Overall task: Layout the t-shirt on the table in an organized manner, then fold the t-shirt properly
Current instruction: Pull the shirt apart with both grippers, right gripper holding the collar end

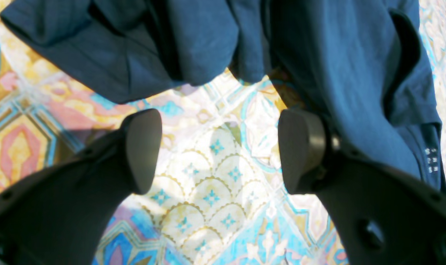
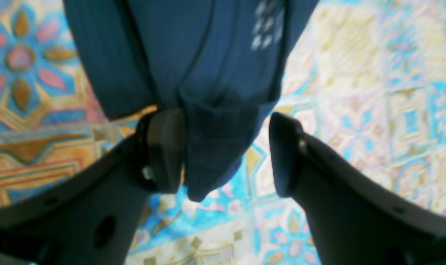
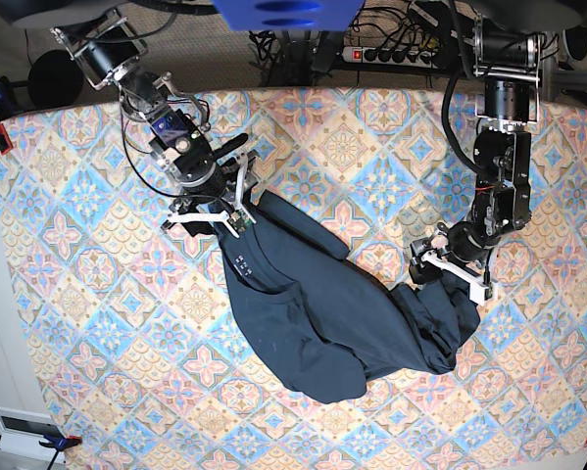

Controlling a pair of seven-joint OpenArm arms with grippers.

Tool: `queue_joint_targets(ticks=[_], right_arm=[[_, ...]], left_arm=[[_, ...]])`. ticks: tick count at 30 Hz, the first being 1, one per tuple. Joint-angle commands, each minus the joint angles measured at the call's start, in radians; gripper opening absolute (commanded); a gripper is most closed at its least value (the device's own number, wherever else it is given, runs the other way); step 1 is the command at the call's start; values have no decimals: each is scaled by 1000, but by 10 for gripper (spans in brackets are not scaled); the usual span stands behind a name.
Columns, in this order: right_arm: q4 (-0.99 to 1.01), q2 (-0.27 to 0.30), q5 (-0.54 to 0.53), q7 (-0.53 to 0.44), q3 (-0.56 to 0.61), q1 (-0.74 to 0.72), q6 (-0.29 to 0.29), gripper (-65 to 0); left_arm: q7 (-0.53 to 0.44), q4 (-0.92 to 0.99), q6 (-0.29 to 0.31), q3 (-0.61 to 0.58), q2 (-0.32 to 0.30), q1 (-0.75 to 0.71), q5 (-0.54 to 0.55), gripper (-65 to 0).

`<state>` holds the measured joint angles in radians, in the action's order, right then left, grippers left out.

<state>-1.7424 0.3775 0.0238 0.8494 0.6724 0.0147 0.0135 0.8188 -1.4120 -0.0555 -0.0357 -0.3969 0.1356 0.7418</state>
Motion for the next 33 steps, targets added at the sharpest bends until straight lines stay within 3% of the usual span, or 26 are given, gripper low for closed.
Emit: queue_joint_targets(ticks=[1, 8, 10, 15, 19, 24, 25, 29, 33], right_arm=[[-3, 5, 11, -20, -6, -17, -8, -293], [58, 5, 11, -20, -6, -48, -8, -305], [86, 5, 11, -25, -6, -57, -8, -367], [92, 5, 11, -52, -13, -86, -8, -647], [22, 5, 15, -100, -47, -89, -8, -639], [25, 5, 8, -120, -254, -92, -2, -642], [37, 5, -3, -120, -300, -100, 24, -642], [137, 5, -104, -111, -521, -198, 216, -643], [315, 5, -175, -109, -673, -269, 260, -643]], left_arm=[[-17, -20, 6, 6, -14, 22, 9, -166], [-17, -20, 6, 9, -14, 22, 9, -166], [-19, -20, 6, 9, -14, 22, 9, -166], [-20, -20, 6, 9, -14, 22, 6, -166], [-19, -20, 7, 7, -17, 22, 3, -166], [-25, -20, 7, 6, -26, 5, 2, -166], [-25, -20, 9, 6, -38, 3, 2, -166], [-25, -20, 9, 4, -58, -4, -28, -166], [-26, -20, 10, 3, -60, -3, -169, -166]])
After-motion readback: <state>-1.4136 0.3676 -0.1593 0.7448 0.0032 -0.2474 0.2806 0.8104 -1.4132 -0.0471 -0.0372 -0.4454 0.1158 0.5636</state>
